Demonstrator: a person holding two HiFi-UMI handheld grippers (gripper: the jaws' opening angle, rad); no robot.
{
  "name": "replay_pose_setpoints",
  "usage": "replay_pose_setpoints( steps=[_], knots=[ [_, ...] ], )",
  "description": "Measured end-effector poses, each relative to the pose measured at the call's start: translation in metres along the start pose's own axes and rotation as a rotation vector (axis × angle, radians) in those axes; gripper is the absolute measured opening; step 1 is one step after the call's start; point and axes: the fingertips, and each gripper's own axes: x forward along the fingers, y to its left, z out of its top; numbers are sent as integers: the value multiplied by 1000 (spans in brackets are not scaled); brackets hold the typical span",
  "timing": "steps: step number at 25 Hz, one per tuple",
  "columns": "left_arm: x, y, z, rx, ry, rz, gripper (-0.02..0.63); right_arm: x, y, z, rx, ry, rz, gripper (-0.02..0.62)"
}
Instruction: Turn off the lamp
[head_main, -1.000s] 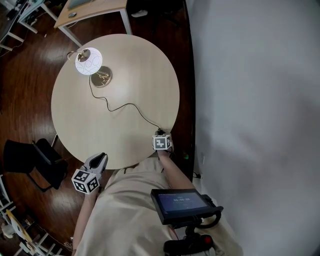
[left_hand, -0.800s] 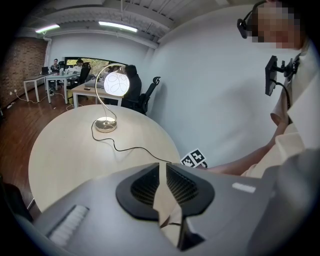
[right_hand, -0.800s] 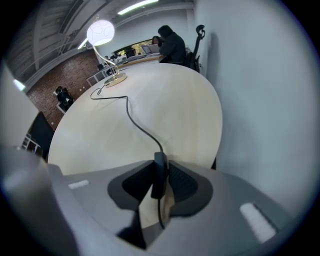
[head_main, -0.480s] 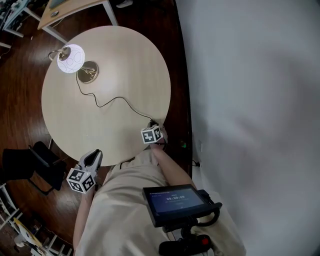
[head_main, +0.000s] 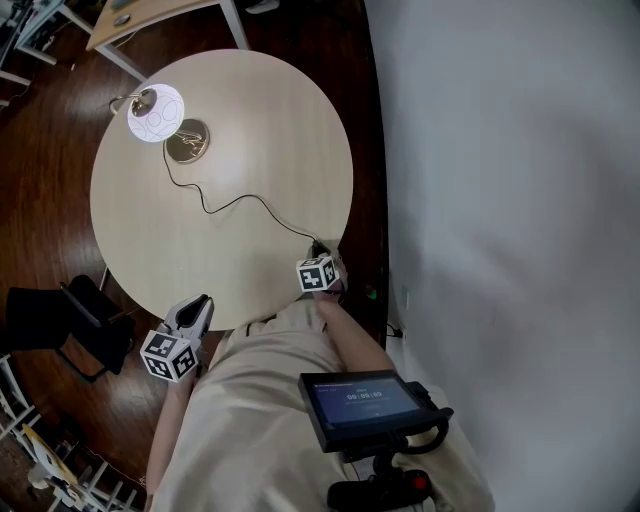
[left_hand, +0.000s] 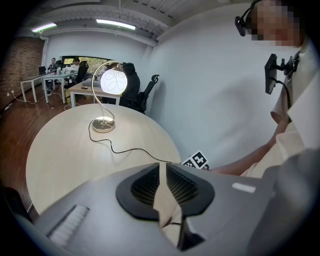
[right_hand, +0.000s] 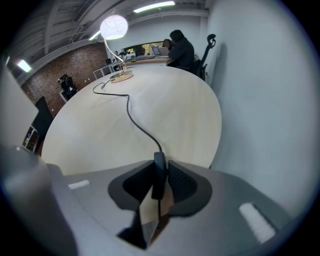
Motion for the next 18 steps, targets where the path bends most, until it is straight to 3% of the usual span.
replay_pose_setpoints(
  steps=[13, 18],
  knots=[
    [-7, -3, -10, -5, 7, 7, 26, -6, 3, -3, -40, 16, 36, 74],
    [-10, -5, -15, -13, 1, 12, 26, -10, 6, -3, -45, -39, 50, 91]
  ],
)
